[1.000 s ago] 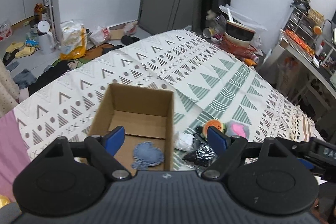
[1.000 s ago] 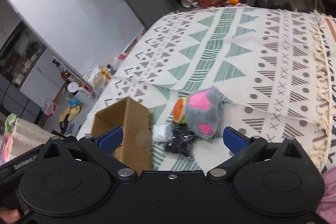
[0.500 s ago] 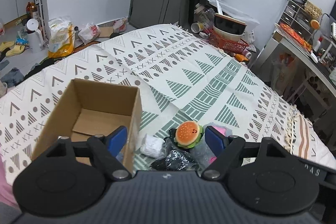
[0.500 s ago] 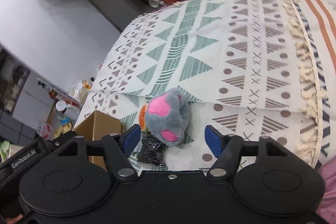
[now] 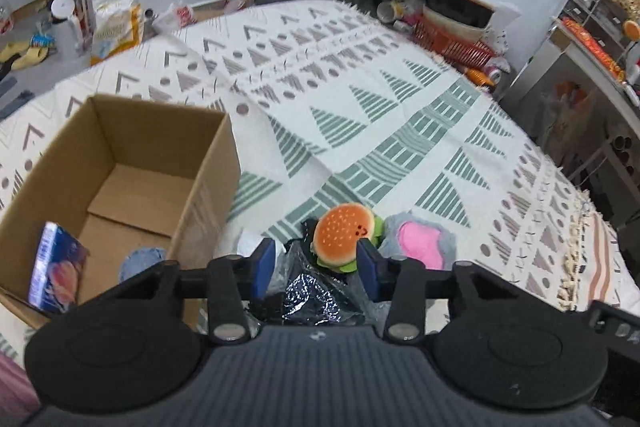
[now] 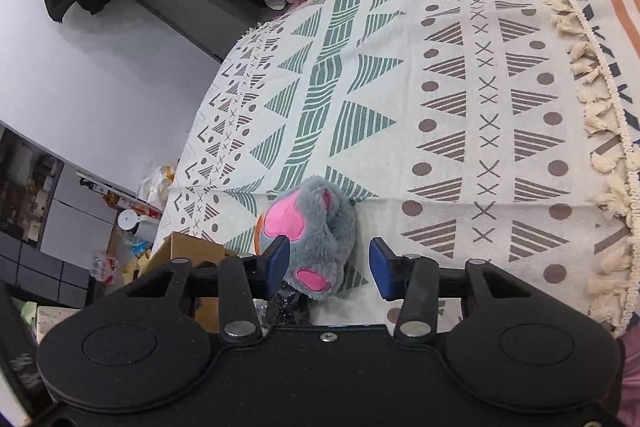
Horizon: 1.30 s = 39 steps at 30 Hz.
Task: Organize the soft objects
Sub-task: 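Grasp the grey plush with the right tool while the left tool grasps it too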
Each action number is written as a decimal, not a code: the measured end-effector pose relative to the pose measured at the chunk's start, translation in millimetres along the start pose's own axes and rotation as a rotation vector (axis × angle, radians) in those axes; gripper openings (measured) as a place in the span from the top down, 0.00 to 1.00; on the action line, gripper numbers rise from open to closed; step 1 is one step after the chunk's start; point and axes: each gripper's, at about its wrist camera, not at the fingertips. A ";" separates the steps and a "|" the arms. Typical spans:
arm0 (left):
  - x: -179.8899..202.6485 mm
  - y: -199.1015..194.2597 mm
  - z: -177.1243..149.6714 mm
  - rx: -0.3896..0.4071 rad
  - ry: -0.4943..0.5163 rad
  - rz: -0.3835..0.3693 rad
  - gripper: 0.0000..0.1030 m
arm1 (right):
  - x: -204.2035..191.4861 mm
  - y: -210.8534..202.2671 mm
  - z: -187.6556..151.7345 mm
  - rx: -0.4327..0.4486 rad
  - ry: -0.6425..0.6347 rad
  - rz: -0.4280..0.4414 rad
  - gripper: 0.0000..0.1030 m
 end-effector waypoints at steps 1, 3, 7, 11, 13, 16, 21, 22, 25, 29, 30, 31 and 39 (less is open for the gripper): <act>-0.1 4.3 -0.5 -0.008 -0.007 0.003 0.59 | 1.3 1.5 0.7 -0.002 0.004 0.008 0.57; 1.9 11.6 -1.1 -0.017 -0.008 0.004 0.59 | 3.9 5.7 2.3 -0.009 0.011 0.021 0.60; 8.8 27.8 -0.9 -0.028 0.010 0.023 0.59 | 6.2 14.3 6.1 -0.021 0.014 0.037 0.62; 16.3 43.2 -0.2 -0.041 0.031 0.048 0.59 | 8.4 19.2 9.2 -0.028 0.021 0.053 0.62; 19.9 48.8 -0.1 -0.067 0.039 0.045 0.59 | 10.9 22.4 10.7 -0.036 0.030 0.055 0.62; 24.9 51.8 -0.3 -0.093 0.039 0.014 0.56 | 16.9 27.5 13.0 -0.052 0.054 0.061 0.62; 32.7 57.8 -2.3 -0.123 0.031 -0.029 0.54 | 33.4 32.9 17.4 -0.062 0.121 0.055 0.61; 33.8 58.3 -2.8 -0.123 0.023 -0.032 0.54 | 36.0 34.2 17.6 -0.067 0.133 0.056 0.61; 39.2 59.5 -3.1 -0.128 0.014 -0.046 0.54 | 40.8 37.1 17.0 -0.078 0.151 0.062 0.60; 49.9 59.2 -4.6 -0.136 0.020 -0.064 0.52 | 44.1 37.2 17.6 -0.079 0.166 0.071 0.56; 51.8 59.2 -4.9 -0.139 0.020 -0.066 0.50 | 45.2 37.1 17.9 -0.079 0.171 0.073 0.55; 52.9 59.6 -5.0 -0.146 0.015 -0.071 0.49 | 46.4 37.1 17.9 -0.080 0.176 0.076 0.54; 64.4 62.5 -6.8 -0.202 -0.030 -0.140 0.49 | 54.7 37.3 19.5 -0.082 0.221 0.081 0.50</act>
Point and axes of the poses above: each gripper's, at about its wrist camera, not at the fingertips, and y roughly the way its jaws point, x to its right, z to its top, and after that the axes turned 7 degrees about -y, right-handed
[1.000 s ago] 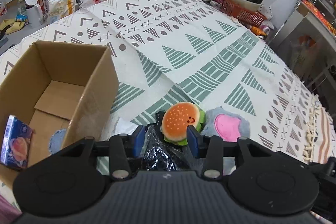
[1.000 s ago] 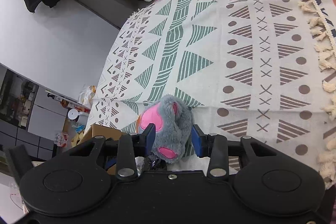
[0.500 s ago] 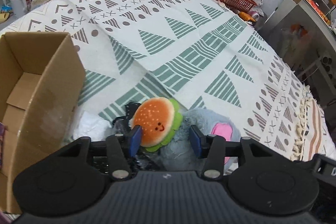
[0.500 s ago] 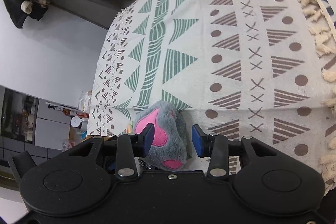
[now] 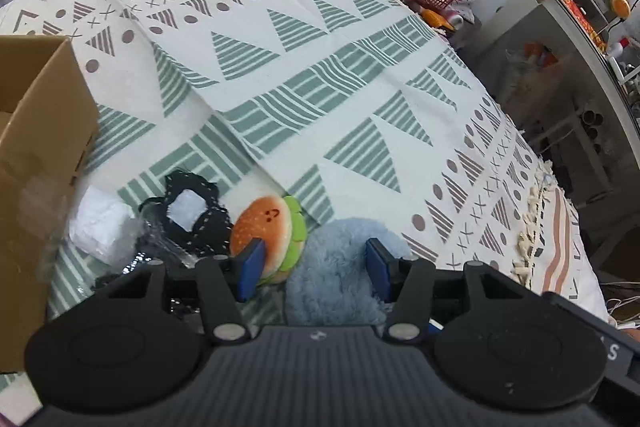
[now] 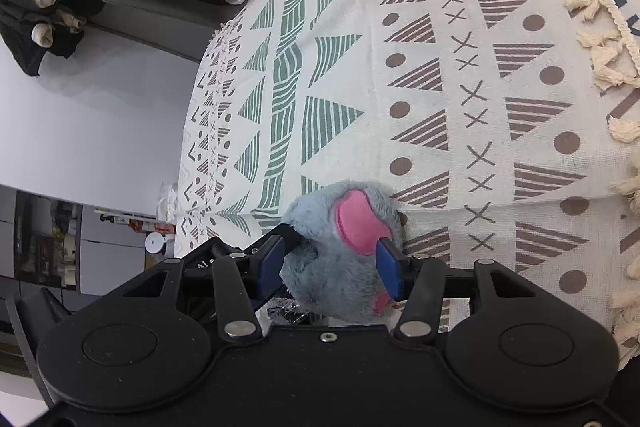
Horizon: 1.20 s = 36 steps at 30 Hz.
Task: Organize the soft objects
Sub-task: 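Grasp the grey plush with the right tool while the left tool grasps it too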
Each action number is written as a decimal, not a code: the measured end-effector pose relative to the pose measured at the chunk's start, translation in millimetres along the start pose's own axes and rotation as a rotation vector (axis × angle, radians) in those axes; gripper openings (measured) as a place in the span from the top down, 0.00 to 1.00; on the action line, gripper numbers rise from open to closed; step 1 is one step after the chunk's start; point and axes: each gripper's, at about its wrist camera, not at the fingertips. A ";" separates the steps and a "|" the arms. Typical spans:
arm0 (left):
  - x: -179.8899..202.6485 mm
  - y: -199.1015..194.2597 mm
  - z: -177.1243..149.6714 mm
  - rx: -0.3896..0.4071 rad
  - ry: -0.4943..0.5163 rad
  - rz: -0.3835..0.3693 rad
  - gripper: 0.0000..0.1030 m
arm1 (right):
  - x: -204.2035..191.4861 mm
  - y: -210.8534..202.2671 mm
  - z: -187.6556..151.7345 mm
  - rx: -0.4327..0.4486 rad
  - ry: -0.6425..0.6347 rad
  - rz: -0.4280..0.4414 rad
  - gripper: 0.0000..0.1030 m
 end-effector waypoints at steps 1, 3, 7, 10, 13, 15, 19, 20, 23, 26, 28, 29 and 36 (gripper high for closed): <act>1.8 -1.3 -0.2 0.008 0.005 0.003 0.49 | 1.3 -0.3 0.0 0.003 0.004 -0.004 0.50; 3.7 -4.9 1.2 0.025 0.008 0.006 0.49 | 3.7 0.8 0.0 0.003 0.014 -0.019 0.50; 6.7 -10.1 4.2 0.034 0.027 0.016 0.49 | 5.8 9.1 -2.1 -0.027 0.019 -0.035 0.51; 6.0 -8.7 4.8 0.030 0.024 0.043 0.50 | 6.1 19.0 -3.6 -0.061 0.029 -0.026 0.58; 3.4 -6.8 2.1 0.004 0.002 0.014 0.53 | 8.1 26.1 -5.7 -0.074 0.019 -0.079 0.72; 5.4 -6.9 -2.5 0.004 0.009 0.019 0.55 | 9.4 24.7 -5.3 -0.066 0.022 -0.071 0.76; 4.6 -5.6 -9.3 -0.023 -0.015 0.001 0.61 | 7.5 17.6 -6.8 -0.049 -0.001 -0.059 0.80; 4.6 -6.2 -10.4 -0.022 -0.014 0.000 0.62 | 8.5 17.3 -7.7 -0.048 0.006 -0.055 0.80; 3.0 -8.3 -13.4 -0.008 -0.013 -0.010 0.65 | 9.1 14.5 -7.8 -0.045 0.008 -0.049 0.81; 2.0 -7.7 -15.5 -0.019 -0.008 0.000 0.73 | 9.0 8.9 -8.4 -0.032 0.001 -0.048 0.81; 0.4 -8.6 -17.5 -0.026 -0.018 -0.005 0.76 | 10.2 7.6 -10.0 -0.026 0.008 -0.050 0.81; -0.1 -9.6 -18.6 -0.025 -0.020 -0.005 0.76 | 11.1 6.4 -11.1 -0.023 0.010 -0.048 0.81; 0.8 -25.6 -19.5 -0.002 -0.002 -0.020 0.78 | 0.2 -4.5 -15.6 0.024 -0.047 -0.026 0.81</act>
Point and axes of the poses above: each gripper's, at about its wrist camera, not at the fingertips, and y roughly the way its jaws point, x to its right, z to its top, and after that the axes turned 7 degrees about -y, right-handed
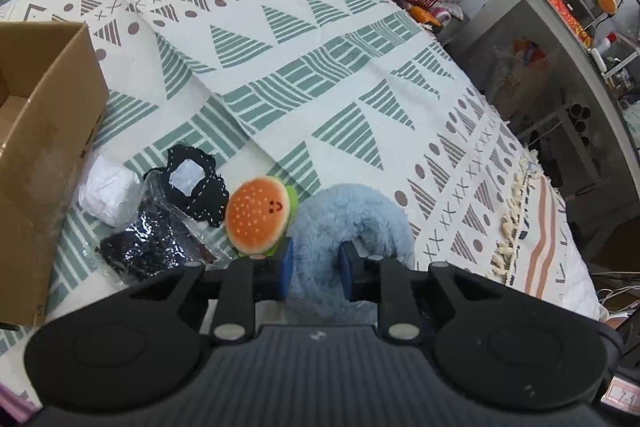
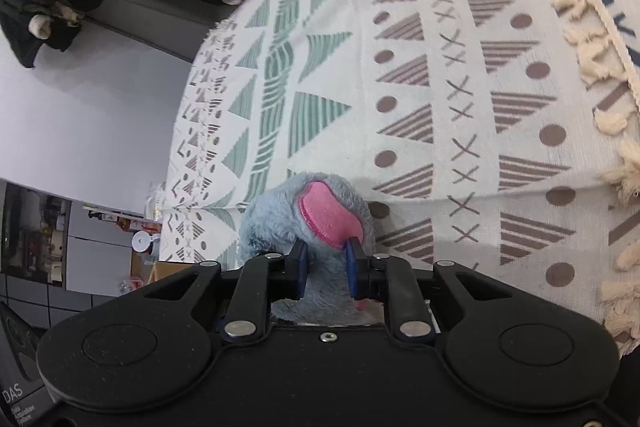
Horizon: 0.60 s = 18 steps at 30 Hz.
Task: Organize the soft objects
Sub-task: 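Carry the grey plush into the cardboard box and release it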
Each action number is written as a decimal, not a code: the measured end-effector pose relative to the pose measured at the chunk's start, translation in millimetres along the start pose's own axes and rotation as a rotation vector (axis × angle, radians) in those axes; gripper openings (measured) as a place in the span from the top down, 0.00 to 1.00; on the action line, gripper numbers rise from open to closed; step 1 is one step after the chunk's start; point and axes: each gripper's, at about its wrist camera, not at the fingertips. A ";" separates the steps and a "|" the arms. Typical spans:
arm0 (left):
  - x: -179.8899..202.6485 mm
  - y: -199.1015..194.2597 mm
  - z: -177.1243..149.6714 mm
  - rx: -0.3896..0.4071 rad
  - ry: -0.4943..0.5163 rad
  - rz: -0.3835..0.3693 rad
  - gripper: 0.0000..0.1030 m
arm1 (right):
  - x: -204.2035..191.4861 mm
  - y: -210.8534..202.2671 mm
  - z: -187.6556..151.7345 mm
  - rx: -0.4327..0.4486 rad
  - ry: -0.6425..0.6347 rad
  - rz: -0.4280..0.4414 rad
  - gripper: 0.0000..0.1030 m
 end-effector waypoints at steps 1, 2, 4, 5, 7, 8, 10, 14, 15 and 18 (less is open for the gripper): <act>1.0 -2.6 1.0 0.006 0.005 0.001 0.78 | -2.8 -1.6 -0.1 0.005 -0.011 0.006 0.81; 1.7 -5.4 2.0 0.011 0.010 0.003 0.78 | -5.5 -3.1 -0.5 0.010 -0.022 0.012 0.81; 2.9 -11.6 4.6 0.019 0.017 0.002 0.78 | -11.6 -6.7 -0.9 0.023 -0.046 0.023 0.81; 3.4 -15.2 5.9 0.022 0.020 0.001 0.78 | -14.3 -9.0 -1.2 0.030 -0.057 0.029 0.81; 3.7 -21.6 7.4 0.029 0.024 -0.001 0.77 | -18.3 -11.0 -1.6 0.038 -0.068 0.044 0.82; 4.0 -25.6 7.5 0.039 0.030 -0.005 0.77 | -19.9 -12.5 -2.1 0.042 -0.071 0.054 0.82; 3.3 -30.8 7.2 0.055 0.035 -0.007 0.77 | -23.6 -15.5 -4.2 0.053 -0.083 0.068 0.82; -1.6 -39.2 9.8 0.065 0.025 -0.008 0.77 | -31.4 -18.0 -8.4 0.063 -0.112 0.082 0.82; -2.6 -42.0 10.4 0.069 0.026 -0.010 0.77 | -33.3 -18.6 -9.0 0.064 -0.116 0.088 0.82; -6.0 -49.8 12.3 0.079 0.027 -0.019 0.77 | -38.7 -21.5 -10.4 0.073 -0.128 0.103 0.82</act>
Point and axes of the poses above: each gripper's, at about its wrist camera, not at the fingertips, and y roughly the way its jaws point, x to its right, z to its top, and after that the axes turned 7 degrees about -y, right-handed
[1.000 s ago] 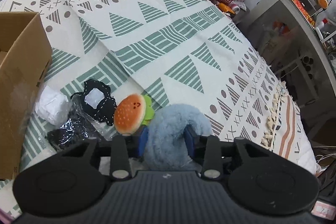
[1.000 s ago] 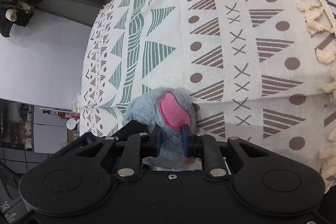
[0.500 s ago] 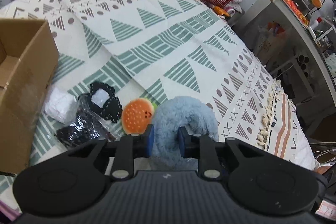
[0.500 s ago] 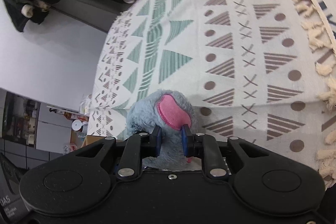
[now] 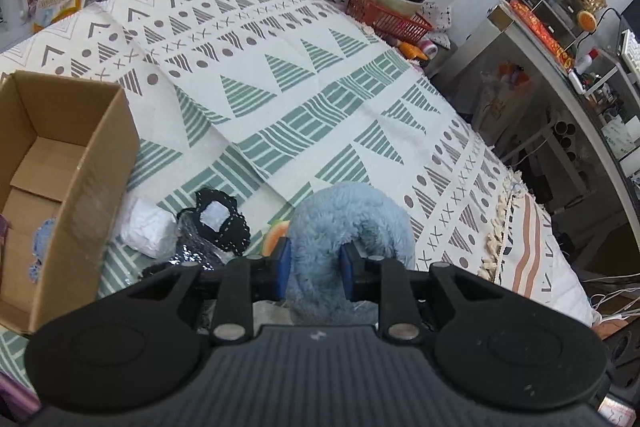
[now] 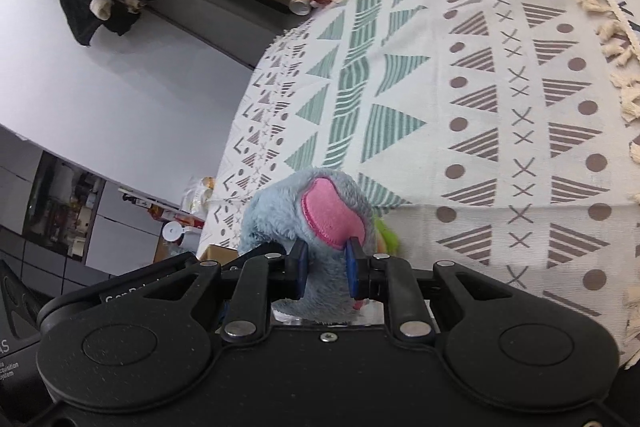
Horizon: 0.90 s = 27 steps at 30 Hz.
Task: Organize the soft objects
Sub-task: 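Carry the grey plush into the cardboard box and release it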
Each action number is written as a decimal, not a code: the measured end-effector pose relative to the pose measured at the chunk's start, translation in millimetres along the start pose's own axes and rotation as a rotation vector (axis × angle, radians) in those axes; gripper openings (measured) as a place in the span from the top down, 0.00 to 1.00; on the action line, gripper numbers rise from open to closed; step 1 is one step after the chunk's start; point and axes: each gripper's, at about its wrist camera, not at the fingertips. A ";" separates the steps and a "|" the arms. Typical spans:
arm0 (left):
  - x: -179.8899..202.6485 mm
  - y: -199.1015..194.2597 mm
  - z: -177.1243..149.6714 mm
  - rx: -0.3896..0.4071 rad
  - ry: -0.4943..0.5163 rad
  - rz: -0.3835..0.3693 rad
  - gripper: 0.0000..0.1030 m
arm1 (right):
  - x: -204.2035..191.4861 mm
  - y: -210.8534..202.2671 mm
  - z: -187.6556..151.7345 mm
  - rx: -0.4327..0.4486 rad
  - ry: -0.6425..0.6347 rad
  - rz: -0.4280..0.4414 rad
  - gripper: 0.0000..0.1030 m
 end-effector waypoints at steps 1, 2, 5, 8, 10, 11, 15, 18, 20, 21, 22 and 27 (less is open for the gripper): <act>-1.2 -2.2 1.2 0.001 0.000 -0.002 0.77 | -2.1 -0.7 -0.6 0.002 -0.005 0.004 0.82; -2.4 -4.8 2.5 0.004 -0.001 -0.003 0.77 | -4.2 -0.8 -1.0 0.004 -0.010 0.010 0.82; -6.8 -13.3 4.8 0.021 0.002 -0.005 0.78 | -12.3 -0.5 -2.8 0.018 -0.035 0.028 0.82; -14.2 -22.5 8.9 0.037 -0.004 -0.015 0.79 | -23.3 -0.3 -4.8 0.031 -0.079 0.046 0.82; -19.7 -26.9 11.2 0.042 -0.011 -0.024 0.79 | -28.9 0.2 -6.5 0.032 -0.099 0.058 0.82; -22.7 -28.7 12.3 0.044 -0.014 -0.029 0.79 | -32.1 0.6 -7.1 0.033 -0.109 0.061 0.82; -36.9 -35.9 17.0 0.056 -0.032 -0.044 0.79 | -47.3 4.2 -9.2 0.026 -0.155 0.062 0.82; -48.8 -42.3 22.4 0.064 -0.047 -0.058 0.79 | -60.9 7.8 -10.1 0.017 -0.191 0.061 0.81; -56.1 -47.1 26.9 0.072 -0.052 -0.062 0.79 | -72.2 9.5 -11.6 0.010 -0.220 0.062 0.81; -61.1 -50.5 30.3 0.078 -0.058 -0.066 0.79 | -78.7 10.2 -12.4 0.012 -0.241 0.064 0.81; -65.1 -53.7 33.5 0.083 -0.062 -0.071 0.79 | -84.7 10.8 -13.3 0.014 -0.255 0.068 0.81; -82.5 -66.2 47.8 0.105 -0.077 -0.069 0.79 | -108.4 20.8 -19.6 0.024 -0.272 0.088 0.81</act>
Point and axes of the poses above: each gripper's, at about its wrist camera, not at the fingertips, and y roughly the way its jaws point, x to its right, z to its top, and after that the axes turned 7 degrees about -y, right-handed
